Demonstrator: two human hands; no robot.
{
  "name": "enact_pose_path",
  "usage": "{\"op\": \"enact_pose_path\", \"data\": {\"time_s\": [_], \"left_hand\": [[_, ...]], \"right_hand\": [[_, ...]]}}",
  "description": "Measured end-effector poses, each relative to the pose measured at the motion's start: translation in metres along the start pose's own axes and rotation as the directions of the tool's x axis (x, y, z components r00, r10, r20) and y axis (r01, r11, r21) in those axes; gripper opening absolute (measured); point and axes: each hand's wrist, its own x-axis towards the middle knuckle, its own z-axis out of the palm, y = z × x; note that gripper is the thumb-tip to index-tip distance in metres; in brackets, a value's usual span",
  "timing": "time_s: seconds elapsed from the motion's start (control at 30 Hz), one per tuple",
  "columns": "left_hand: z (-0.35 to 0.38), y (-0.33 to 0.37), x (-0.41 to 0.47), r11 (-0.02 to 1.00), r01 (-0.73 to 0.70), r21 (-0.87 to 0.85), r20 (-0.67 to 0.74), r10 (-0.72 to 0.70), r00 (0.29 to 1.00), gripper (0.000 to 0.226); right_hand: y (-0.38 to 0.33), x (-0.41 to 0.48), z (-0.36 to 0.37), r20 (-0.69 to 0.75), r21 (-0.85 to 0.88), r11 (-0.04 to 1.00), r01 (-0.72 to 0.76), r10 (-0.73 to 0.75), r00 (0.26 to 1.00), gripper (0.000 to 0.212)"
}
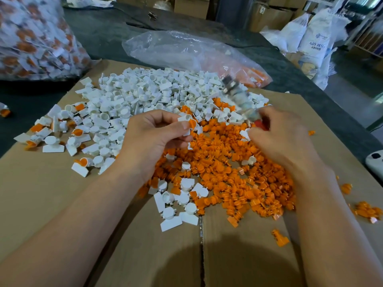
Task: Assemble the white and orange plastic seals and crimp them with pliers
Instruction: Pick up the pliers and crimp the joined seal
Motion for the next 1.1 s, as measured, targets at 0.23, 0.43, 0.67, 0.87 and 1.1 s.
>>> {"op": "enact_pose_path", "data": {"time_s": [0.23,0.43,0.67,0.87,1.1], "left_hand": [[0.001,-0.002,0.000,0.996,-0.064,-0.068,-0.023,0.063,0.998,0.010],[0.002,0.000,0.000,0.977,-0.156,-0.149,-0.103,0.142,0.985,0.009],[0.002,0.001,0.001,0.961,-0.224,-0.161,-0.180,0.194,0.964,0.009],[0.003,0.000,0.001,0.957,-0.255,-0.141,-0.187,0.227,0.956,0.012],[0.003,-0.001,0.002,0.955,-0.268,-0.127,-0.194,0.241,0.951,0.014]], "right_hand": [[-0.011,-0.005,0.003,-0.091,-0.148,0.985,0.083,-0.097,0.991,0.030],[-0.021,-0.010,0.018,-0.041,-0.001,0.992,0.123,-0.123,0.992,0.032],[-0.028,-0.014,0.024,0.053,0.047,0.978,0.201,-0.203,0.978,0.038],[-0.032,-0.017,0.029,0.106,0.049,0.966,0.255,-0.259,0.960,0.043],[-0.036,-0.019,0.028,0.136,0.081,0.963,0.257,-0.267,0.954,0.035]]}}
